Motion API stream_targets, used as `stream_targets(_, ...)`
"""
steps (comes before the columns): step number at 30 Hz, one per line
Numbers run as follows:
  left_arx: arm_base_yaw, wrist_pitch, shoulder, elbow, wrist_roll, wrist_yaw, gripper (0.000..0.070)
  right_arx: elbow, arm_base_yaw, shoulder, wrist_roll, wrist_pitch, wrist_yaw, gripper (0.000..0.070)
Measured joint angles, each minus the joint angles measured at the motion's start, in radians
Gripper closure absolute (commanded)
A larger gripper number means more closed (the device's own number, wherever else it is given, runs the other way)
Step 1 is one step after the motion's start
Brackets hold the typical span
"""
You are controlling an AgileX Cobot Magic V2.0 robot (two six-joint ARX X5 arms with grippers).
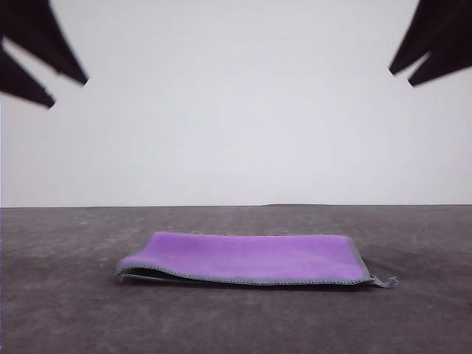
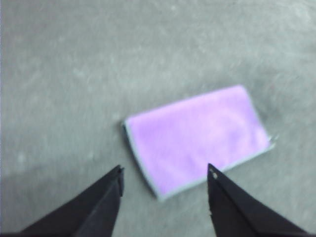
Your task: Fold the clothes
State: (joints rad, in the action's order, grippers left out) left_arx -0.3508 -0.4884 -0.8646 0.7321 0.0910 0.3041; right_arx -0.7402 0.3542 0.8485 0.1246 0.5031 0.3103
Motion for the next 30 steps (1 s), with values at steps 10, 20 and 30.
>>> stream_targets(10, 0.002, -0.030, 0.034, -0.052, -0.005, -0.013, 0.0398, 0.016, -0.006, 0.025, 0.174, 0.031, 0.041, 0.0512)
stream_targets(20, 0.002, -0.030, 0.034, -0.052, -0.005, -0.013, 0.0398, 0.016, -0.027, 0.283, 0.291, 0.016, 0.139, 0.0370)
stream_targets(30, 0.002, -0.030, 0.034, -0.052, -0.005, -0.013, 0.0399, 0.016, -0.027, 0.552, 0.291, -0.163, 0.142, 0.0371)
